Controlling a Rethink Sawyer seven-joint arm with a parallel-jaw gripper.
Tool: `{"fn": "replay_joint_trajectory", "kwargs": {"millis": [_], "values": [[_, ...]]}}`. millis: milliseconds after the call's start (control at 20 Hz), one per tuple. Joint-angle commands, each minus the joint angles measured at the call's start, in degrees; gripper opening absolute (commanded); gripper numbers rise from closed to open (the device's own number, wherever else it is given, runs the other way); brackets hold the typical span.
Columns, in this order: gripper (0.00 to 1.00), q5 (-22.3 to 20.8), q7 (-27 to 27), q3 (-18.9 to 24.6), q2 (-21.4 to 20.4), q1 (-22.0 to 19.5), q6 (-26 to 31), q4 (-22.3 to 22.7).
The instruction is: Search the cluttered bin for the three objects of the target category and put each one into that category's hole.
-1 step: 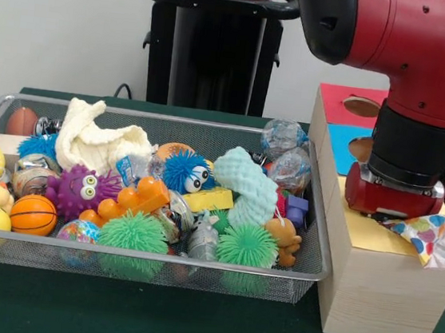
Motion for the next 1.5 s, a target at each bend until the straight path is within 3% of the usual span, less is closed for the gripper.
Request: {"fn": "replay_joint_trajectory", "kwargs": {"millis": [50,450,1000,1500], "values": [[1.0,-2.8,2.7,4.3,5.5,-4.8,-1.3,9.5],[1.0,-3.2,4.0,4.1,5.1,-4.3,-2.4,9.2],[1.0,-2.9,2.8,5.8,0.4,-4.9,-3.0,9.9],[1.0,-2.6,0.4,5.2,-10.7,-4.9,4.0,13.9]]}}
